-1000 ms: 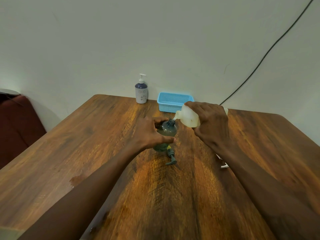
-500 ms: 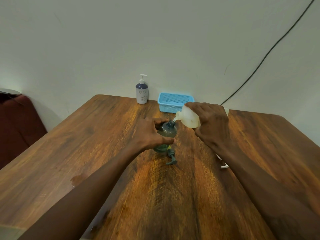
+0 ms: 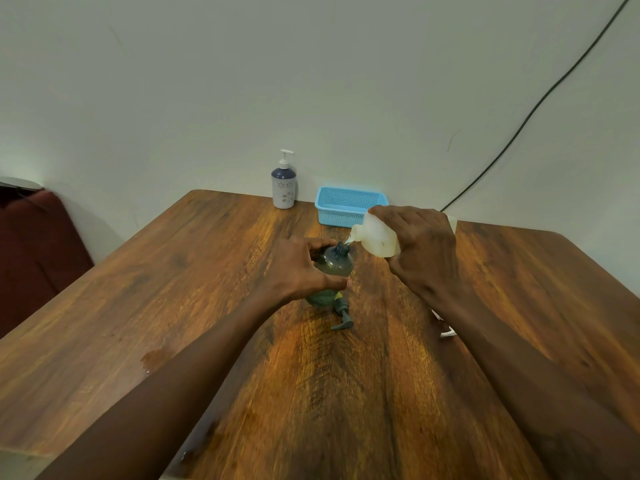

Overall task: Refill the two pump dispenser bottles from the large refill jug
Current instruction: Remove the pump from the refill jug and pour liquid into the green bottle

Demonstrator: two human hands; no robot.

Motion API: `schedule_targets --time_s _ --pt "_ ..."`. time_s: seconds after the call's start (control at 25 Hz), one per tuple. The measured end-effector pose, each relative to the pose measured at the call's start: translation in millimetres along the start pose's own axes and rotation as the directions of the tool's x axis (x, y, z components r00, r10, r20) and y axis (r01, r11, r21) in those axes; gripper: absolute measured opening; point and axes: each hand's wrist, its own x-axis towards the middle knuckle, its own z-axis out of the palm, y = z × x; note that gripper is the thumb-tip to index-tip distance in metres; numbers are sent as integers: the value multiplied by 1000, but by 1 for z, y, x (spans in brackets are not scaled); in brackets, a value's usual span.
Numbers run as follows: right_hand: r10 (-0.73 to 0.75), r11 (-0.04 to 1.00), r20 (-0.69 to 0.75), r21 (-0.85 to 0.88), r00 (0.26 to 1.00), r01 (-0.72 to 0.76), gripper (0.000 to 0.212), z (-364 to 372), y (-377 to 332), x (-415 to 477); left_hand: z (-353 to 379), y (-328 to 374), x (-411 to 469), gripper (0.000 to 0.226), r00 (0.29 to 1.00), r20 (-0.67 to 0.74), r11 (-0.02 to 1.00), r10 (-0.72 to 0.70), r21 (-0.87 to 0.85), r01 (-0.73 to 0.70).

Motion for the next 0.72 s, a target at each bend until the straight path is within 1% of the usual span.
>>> schedule_targets --time_s 0.12,0.28,0.72 --pt "1 1000 -1 -1 1000 -1 71 0 0 0 0 0 -1 99 1000 3 1000 -2 -13 2" --pt "-1 1000 -12 1 1000 1 69 -1 0 -1 0 0 -1 89 1000 7 1000 -17 -8 17" --pt "1 1000 0 -16 1000 -1 70 -4 0 0 1 1 -2 86 1000 -3 1000 -11 4 11"
